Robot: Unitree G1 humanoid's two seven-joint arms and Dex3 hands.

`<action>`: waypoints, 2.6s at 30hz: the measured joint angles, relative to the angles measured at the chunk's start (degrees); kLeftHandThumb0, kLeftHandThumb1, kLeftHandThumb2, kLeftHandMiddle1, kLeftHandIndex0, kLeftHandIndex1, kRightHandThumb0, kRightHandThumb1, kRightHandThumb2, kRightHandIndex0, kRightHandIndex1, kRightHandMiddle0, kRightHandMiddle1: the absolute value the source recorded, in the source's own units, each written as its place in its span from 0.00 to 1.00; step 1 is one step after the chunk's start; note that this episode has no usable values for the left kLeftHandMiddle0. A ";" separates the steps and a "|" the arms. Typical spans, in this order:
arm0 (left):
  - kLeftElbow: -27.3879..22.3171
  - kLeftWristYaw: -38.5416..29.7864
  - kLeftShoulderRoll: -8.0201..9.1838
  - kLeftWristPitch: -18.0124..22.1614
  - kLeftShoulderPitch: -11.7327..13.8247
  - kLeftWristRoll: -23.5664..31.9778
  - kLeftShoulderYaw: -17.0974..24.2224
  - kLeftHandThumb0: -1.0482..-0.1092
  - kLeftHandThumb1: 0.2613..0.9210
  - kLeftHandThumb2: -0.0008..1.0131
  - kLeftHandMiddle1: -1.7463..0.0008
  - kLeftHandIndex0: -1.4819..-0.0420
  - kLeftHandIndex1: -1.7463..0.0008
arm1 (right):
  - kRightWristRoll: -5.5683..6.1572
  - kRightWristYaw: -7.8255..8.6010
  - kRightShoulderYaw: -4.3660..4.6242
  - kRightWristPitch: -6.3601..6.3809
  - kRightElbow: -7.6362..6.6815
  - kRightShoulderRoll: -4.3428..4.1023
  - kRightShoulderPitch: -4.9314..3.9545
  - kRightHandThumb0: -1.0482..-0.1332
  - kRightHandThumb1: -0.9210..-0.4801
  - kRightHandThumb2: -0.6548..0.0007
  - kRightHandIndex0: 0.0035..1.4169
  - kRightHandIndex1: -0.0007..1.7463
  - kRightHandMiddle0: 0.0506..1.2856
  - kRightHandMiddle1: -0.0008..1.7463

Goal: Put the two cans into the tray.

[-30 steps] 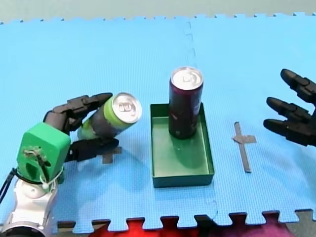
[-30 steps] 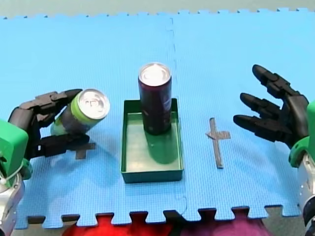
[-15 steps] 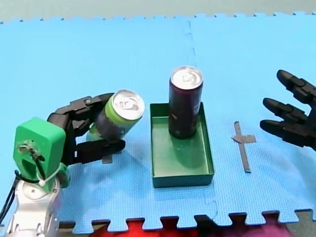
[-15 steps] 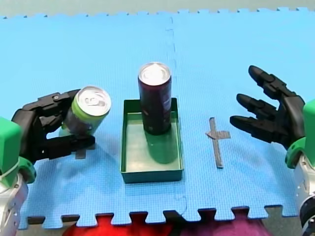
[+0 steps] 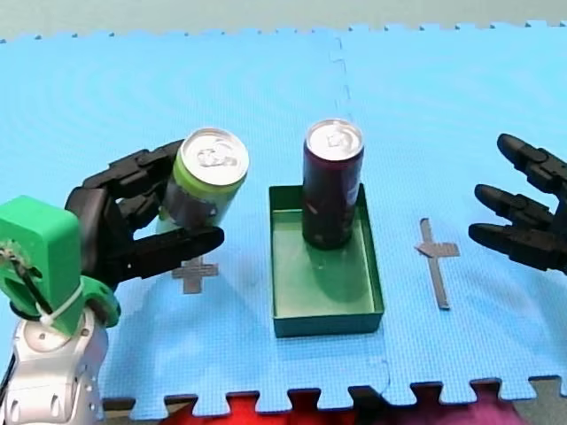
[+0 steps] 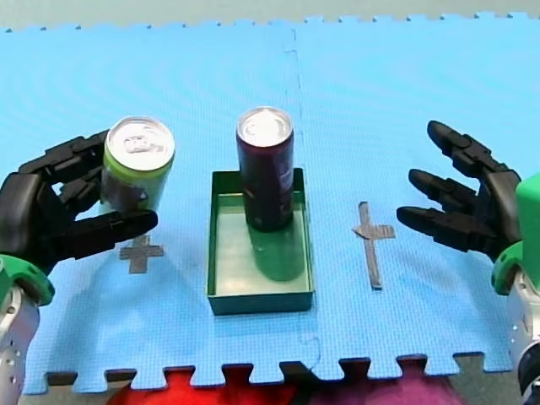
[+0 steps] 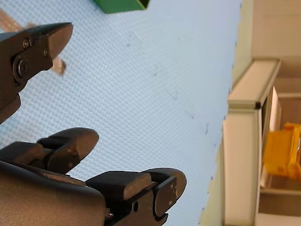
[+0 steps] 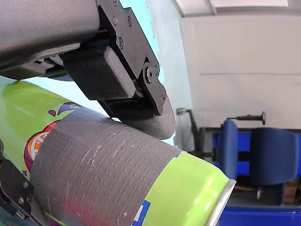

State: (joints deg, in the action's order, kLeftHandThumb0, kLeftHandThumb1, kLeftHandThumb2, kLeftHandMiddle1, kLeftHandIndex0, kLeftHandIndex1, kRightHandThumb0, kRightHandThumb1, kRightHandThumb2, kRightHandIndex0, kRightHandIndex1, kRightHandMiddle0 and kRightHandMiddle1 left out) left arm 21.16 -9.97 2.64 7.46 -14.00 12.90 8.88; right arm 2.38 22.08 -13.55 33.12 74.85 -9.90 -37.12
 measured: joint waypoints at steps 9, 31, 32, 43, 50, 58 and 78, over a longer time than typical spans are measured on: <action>-2.98 -0.82 -3.92 0.32 1.37 5.30 1.92 0.70 0.73 0.00 1.00 0.14 1.00 | 0.03 0.00 -0.01 -0.01 -0.02 0.06 0.11 0.25 0.53 1.00 0.36 0.00 0.24 0.00; -8.04 -3.44 -7.27 -1.83 3.74 9.32 1.64 0.71 0.77 0.00 1.00 0.14 1.00 | 0.66 0.11 -0.32 -0.17 -0.02 0.38 0.11 0.26 0.51 1.00 0.36 0.00 0.25 0.00; -8.21 -3.29 -7.39 -1.94 3.82 9.19 1.54 0.71 0.77 0.00 1.00 0.14 1.00 | 0.67 0.11 -0.32 -0.17 -0.02 0.38 0.10 0.26 0.51 1.00 0.36 0.00 0.25 0.00; -10.03 -3.59 -7.67 -3.75 4.67 9.50 1.06 0.71 0.77 0.00 1.00 0.14 1.00 | 0.71 0.45 -0.31 -0.17 -0.02 0.46 0.08 0.26 0.51 1.00 0.36 0.00 0.26 0.00; -13.01 -2.22 -11.39 -4.84 6.93 8.57 -2.49 0.70 0.77 0.00 1.00 0.14 1.00 | 0.72 0.65 -0.22 -0.15 -0.06 0.76 0.08 0.28 0.50 1.00 0.36 0.00 0.26 0.00; -12.87 -0.76 -14.72 -4.95 7.42 6.45 -5.63 0.70 0.77 0.00 1.00 0.14 1.00 | 0.77 1.09 -0.08 -0.14 -0.22 0.92 0.09 0.30 0.49 1.00 0.36 0.00 0.26 0.00; -14.48 -1.38 -15.06 -7.88 7.32 7.72 -7.65 0.68 0.74 0.00 1.00 0.14 1.00 | 0.93 1.44 0.03 -0.09 -0.37 0.97 0.09 0.33 0.49 1.00 0.36 0.00 0.25 0.00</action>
State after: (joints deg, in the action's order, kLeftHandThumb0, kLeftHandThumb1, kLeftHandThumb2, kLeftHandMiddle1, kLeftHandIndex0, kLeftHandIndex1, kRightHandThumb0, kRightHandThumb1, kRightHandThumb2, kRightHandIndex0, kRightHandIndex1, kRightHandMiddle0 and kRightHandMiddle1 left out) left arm 6.69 -11.36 -12.41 -0.41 -6.68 20.61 1.24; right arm 3.30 23.52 -13.52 33.03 74.49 -8.93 -37.03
